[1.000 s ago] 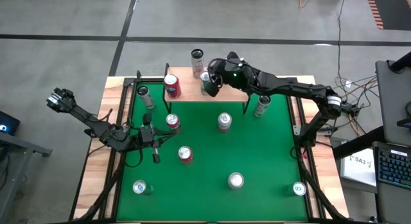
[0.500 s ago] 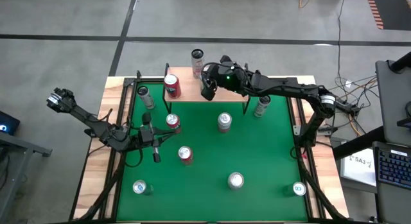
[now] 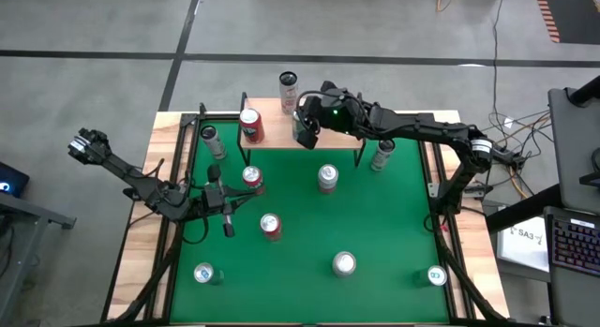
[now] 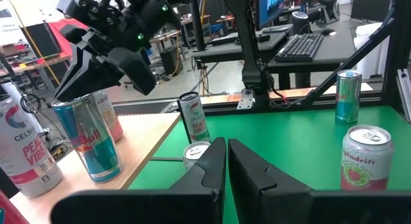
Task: Place canned beverage on shelf
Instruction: Put the top left blue soda can on the shelf
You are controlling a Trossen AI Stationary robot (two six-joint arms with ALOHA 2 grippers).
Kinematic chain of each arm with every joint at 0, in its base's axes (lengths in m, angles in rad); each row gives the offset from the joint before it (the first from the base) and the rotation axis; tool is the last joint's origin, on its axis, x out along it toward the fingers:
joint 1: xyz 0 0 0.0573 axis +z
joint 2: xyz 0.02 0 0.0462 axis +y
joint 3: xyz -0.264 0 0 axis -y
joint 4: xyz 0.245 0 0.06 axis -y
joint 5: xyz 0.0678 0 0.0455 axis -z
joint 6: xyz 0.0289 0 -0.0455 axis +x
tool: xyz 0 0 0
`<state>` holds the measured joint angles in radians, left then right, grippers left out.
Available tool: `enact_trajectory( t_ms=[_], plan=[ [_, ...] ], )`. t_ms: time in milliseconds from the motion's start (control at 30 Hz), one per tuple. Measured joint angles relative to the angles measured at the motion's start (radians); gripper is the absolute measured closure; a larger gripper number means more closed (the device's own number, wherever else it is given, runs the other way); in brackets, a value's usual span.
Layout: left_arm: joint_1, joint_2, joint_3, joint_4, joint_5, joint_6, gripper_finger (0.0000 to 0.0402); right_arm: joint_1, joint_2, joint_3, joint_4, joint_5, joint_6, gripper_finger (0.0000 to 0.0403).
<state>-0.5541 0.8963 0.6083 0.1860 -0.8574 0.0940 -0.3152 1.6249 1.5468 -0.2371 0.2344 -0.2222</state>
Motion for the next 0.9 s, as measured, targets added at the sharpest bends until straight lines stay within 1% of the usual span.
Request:
enact_trajectory(
  t_ms=[133, 467, 900],
  plan=[
    [0.0, 0.0, 0.0, 0.001, 0.0, -0.009, 0.04, -0.002, 0.0, 0.0, 0.006, 0.001, -0.014, 0.0375],
    [0.0, 0.0, 0.0, 0.0, 0.002, -0.101, 0.04, -0.003, -0.045, -0.002, 0.048, 0.002, -0.014, 0.0375],
    [0.0, 0.0, -0.001, 0.0, 0.002, -0.105, 0.04, 0.001, -0.065, -0.002, 0.047, 0.001, 0.041, 0.0375]
  ],
)
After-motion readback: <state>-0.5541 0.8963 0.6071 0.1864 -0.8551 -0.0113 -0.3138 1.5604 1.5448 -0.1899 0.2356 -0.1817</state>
